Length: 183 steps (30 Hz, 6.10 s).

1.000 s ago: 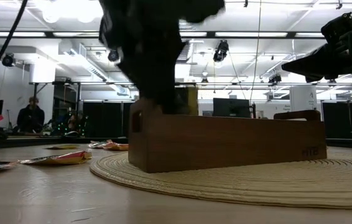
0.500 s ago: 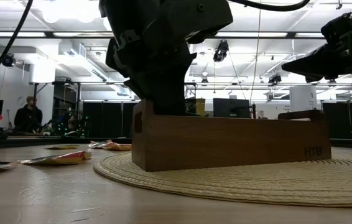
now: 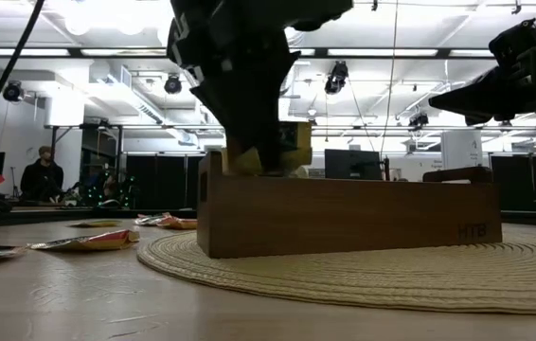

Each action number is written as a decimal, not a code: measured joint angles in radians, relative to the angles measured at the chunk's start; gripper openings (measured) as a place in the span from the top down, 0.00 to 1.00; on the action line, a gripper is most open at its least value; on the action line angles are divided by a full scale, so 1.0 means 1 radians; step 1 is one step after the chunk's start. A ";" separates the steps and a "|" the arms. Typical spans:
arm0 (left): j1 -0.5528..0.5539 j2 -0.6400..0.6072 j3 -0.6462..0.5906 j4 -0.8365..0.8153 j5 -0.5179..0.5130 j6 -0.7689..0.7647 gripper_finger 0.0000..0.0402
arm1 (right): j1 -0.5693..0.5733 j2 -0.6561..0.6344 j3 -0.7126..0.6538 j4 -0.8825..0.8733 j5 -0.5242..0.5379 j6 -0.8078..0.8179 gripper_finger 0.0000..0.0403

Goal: Pick & Place Tea
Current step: Put the green tea bag into the left section of the wooden organizer

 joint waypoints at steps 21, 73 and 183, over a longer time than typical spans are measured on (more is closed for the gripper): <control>-0.003 -0.003 -0.005 -0.041 0.010 0.150 0.44 | 0.000 0.000 0.000 0.000 0.000 0.000 0.98; -0.034 -0.006 0.127 0.042 0.173 0.253 1.00 | 0.000 0.000 0.000 0.000 0.000 0.000 0.98; -0.009 -0.006 0.054 0.082 0.181 0.337 1.00 | 0.000 0.000 0.000 0.000 0.000 0.000 0.98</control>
